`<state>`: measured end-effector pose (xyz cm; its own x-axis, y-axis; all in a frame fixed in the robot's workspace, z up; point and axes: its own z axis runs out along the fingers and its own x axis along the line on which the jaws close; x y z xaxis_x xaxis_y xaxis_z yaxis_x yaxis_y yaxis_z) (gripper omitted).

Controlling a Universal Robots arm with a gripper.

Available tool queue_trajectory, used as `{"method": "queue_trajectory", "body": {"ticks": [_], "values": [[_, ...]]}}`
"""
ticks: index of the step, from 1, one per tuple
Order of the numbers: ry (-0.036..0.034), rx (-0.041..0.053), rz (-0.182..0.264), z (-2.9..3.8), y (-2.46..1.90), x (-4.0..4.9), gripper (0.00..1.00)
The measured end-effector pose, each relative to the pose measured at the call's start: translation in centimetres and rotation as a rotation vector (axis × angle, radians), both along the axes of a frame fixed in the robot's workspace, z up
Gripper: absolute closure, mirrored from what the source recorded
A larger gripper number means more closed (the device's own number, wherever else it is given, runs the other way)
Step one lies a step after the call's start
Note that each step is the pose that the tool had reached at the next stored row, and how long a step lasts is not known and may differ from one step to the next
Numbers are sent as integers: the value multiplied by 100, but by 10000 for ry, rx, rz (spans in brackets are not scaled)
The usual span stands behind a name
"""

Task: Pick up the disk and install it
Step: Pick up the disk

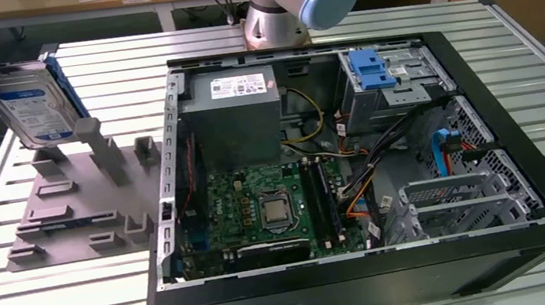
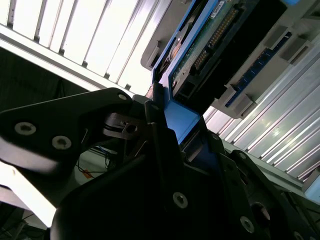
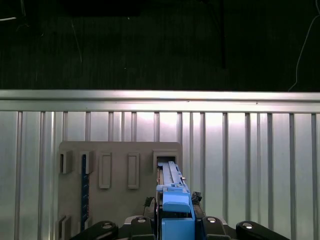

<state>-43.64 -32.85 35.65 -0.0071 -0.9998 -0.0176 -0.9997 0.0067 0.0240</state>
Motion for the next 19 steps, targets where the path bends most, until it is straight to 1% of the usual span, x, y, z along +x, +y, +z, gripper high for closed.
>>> {"method": "queue_trajectory", "body": {"ticks": [14,19], "values": [[0,0,0,20,1,0,64],[2,0,0,37,2,0,64]]}}
